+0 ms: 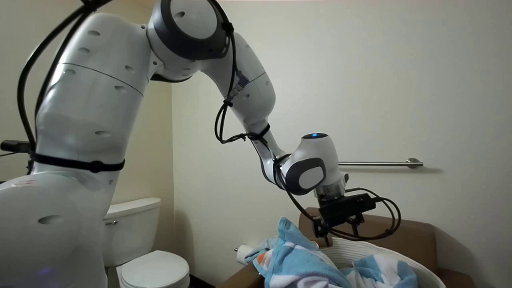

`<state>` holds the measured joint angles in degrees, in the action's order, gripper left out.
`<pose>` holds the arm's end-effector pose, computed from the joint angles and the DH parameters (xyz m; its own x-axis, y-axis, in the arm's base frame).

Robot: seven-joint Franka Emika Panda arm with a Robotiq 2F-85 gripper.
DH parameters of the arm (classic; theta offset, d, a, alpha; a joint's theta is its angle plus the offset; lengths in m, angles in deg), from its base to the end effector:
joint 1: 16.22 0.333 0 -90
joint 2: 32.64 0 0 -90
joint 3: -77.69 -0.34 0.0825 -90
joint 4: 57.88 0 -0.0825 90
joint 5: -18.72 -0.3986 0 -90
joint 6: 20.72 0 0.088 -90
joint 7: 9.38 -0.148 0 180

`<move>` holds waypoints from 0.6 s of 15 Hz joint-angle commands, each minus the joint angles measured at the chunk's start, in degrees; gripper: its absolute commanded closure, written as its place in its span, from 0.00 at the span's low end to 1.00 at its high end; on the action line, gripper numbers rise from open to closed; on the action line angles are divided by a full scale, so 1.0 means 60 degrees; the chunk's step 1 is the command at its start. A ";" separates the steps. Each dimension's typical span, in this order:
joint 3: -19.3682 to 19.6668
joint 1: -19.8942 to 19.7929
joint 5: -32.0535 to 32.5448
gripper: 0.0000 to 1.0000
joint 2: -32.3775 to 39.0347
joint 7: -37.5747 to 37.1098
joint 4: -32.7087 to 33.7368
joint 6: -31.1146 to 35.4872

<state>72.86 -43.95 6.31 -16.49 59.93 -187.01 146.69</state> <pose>0.5527 -0.2461 0.2517 0.7737 0.5764 0.2631 0.5084 -0.8126 0.2850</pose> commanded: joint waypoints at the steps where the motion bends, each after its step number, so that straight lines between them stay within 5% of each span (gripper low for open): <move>1: 0.0061 0.0166 0.0320 0.00 -0.0485 0.0113 -0.0877 0.0689; 9: 0.0985 0.1332 0.1600 0.00 -0.0544 -0.0462 -0.1495 0.1407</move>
<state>75.65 -38.92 12.62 -17.85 59.36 -193.27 152.99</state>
